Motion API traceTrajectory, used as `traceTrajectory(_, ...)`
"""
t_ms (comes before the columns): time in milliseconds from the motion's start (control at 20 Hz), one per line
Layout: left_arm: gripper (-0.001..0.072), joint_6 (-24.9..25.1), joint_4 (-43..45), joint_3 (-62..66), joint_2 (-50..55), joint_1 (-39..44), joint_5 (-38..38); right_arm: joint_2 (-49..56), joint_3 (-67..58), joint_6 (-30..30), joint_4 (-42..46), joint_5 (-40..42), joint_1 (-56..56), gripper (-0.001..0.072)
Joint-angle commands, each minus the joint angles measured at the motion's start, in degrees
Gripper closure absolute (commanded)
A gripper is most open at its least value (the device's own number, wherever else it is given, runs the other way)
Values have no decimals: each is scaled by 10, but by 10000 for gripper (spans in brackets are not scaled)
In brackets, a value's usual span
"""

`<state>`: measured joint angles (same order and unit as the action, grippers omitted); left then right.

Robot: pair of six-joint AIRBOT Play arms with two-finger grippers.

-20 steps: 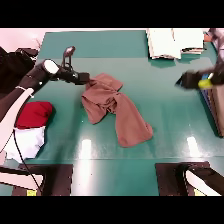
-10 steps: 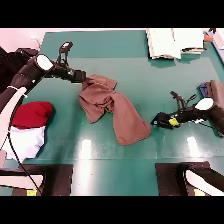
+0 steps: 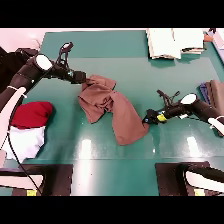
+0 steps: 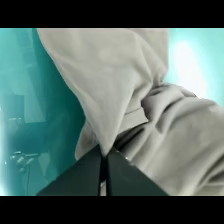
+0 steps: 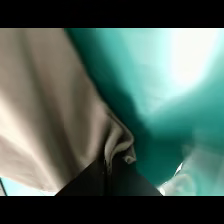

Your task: Fold the shirts.

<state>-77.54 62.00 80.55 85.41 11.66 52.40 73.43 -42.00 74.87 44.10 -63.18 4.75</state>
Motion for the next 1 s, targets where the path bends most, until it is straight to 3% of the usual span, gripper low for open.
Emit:
traceTrajectory(0,686,0,9,1,-35,-1,5,-6,-56,-17,-3,-5,15,692)
traceTrajectory(300,686,-1,144,99,-250,0,8,-183,-292,-2,81,-41,-64,692)
traceTrajectory(550,687,-5,148,202,-399,0,7,-281,-477,7,101,-92,-152,692)
traceTrajectory(950,687,-4,174,297,-412,0,-1,-268,-648,21,99,-186,-277,692)
